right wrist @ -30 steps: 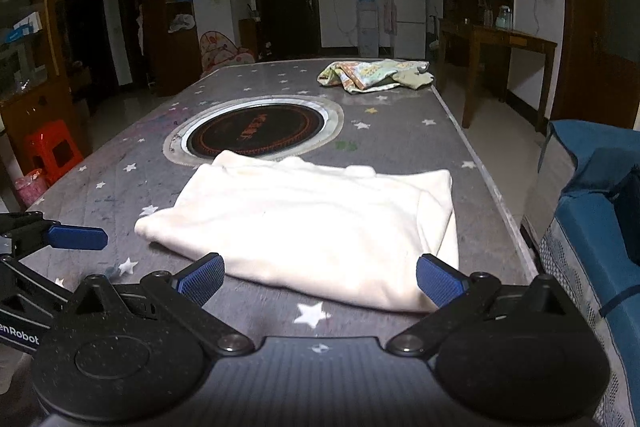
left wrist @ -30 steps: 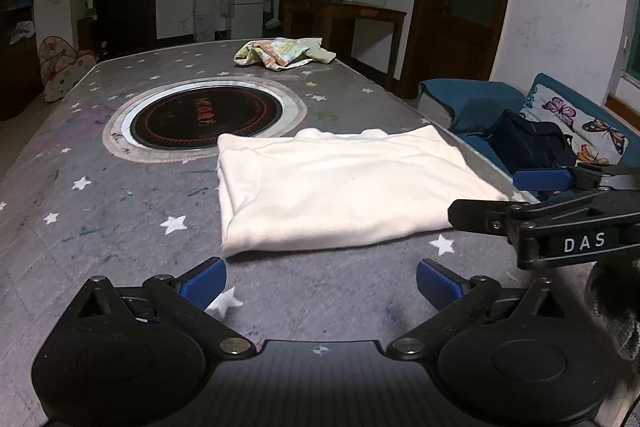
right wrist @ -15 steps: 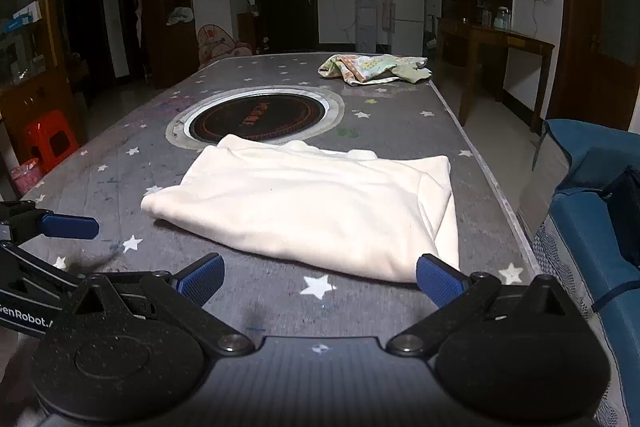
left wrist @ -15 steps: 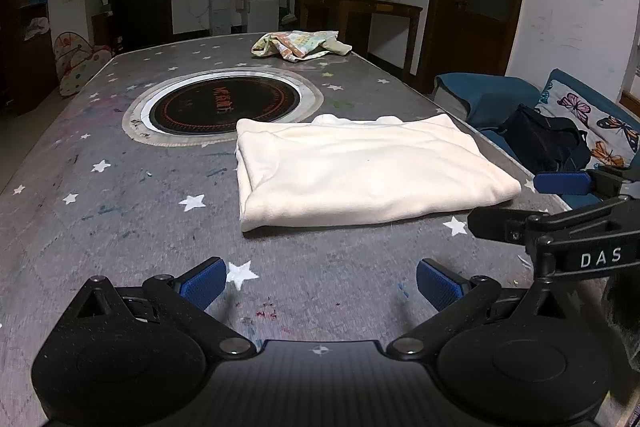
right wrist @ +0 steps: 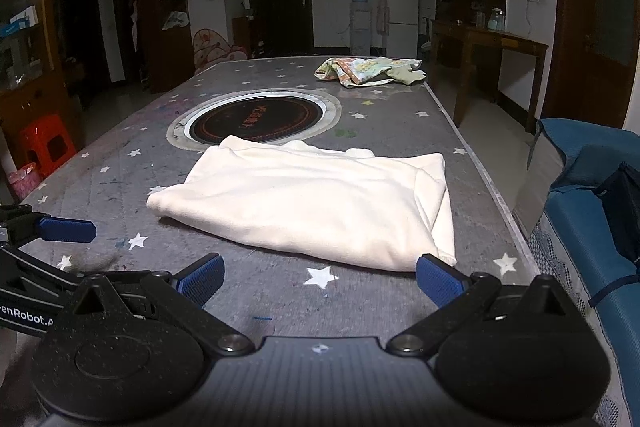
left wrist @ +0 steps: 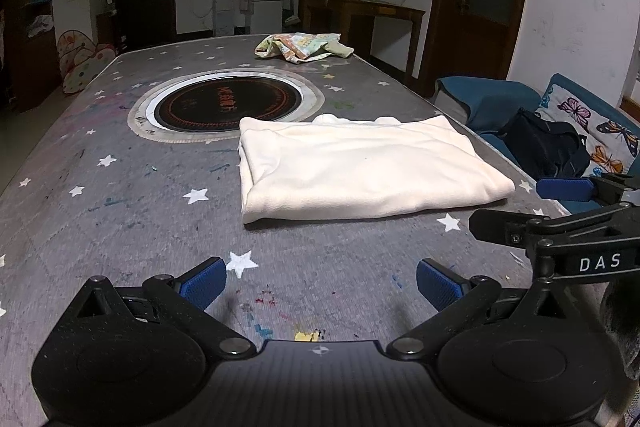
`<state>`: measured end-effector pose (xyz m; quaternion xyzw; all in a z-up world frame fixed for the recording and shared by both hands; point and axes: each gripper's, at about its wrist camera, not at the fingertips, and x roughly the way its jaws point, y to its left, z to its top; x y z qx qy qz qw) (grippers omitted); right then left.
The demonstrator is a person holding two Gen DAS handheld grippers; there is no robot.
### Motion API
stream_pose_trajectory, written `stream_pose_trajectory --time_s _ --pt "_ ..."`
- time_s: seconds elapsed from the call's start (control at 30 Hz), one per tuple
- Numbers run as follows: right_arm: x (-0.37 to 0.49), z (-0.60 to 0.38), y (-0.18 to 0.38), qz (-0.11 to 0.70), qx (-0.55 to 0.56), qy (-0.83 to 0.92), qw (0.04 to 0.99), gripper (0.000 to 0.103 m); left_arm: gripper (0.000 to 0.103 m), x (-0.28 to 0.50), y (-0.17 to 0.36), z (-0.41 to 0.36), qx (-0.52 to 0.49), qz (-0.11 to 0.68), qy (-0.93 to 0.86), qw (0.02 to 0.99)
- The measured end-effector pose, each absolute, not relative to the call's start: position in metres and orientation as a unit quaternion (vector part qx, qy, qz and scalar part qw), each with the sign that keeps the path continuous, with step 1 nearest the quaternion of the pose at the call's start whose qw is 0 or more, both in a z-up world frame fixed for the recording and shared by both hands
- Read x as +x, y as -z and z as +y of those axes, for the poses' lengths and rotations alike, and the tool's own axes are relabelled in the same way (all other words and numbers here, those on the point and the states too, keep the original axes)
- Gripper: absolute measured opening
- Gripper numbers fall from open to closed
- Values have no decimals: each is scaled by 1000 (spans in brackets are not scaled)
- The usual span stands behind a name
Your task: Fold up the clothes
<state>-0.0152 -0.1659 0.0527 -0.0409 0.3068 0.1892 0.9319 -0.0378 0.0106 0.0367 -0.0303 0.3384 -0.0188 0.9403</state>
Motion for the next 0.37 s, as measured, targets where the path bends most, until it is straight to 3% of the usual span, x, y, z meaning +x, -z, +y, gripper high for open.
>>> stream_pose_trajectory --time_s 0.37 --pt "-22 -169 -52 307 -39 -187 932 103 103 -43 -40 7 -29 334 23 942"
